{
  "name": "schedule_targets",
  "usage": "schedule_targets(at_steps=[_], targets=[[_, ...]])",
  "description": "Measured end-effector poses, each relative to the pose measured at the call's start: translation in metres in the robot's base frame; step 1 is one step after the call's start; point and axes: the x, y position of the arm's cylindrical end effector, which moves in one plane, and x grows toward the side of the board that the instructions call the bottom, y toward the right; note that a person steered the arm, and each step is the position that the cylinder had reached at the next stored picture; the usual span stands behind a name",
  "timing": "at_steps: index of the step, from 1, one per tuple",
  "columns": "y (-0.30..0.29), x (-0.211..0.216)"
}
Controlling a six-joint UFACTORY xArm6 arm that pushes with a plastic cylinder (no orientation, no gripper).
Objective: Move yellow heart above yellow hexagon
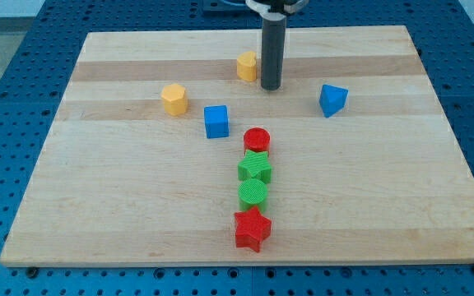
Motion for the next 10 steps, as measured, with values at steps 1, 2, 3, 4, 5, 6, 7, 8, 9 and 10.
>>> schedule_targets(at_steps=[1,2,3,4,5,6,7,8,9,10], targets=[[-0.005,-0.042],[-0.006,-0.044],[-0.008,-0.044],[-0.017,-0.044],[-0.029,-0.044],[-0.046,-0.043],[-0.067,-0.037],[-0.088,-0.028],[-0.11,-0.019],[-0.129,-0.015]])
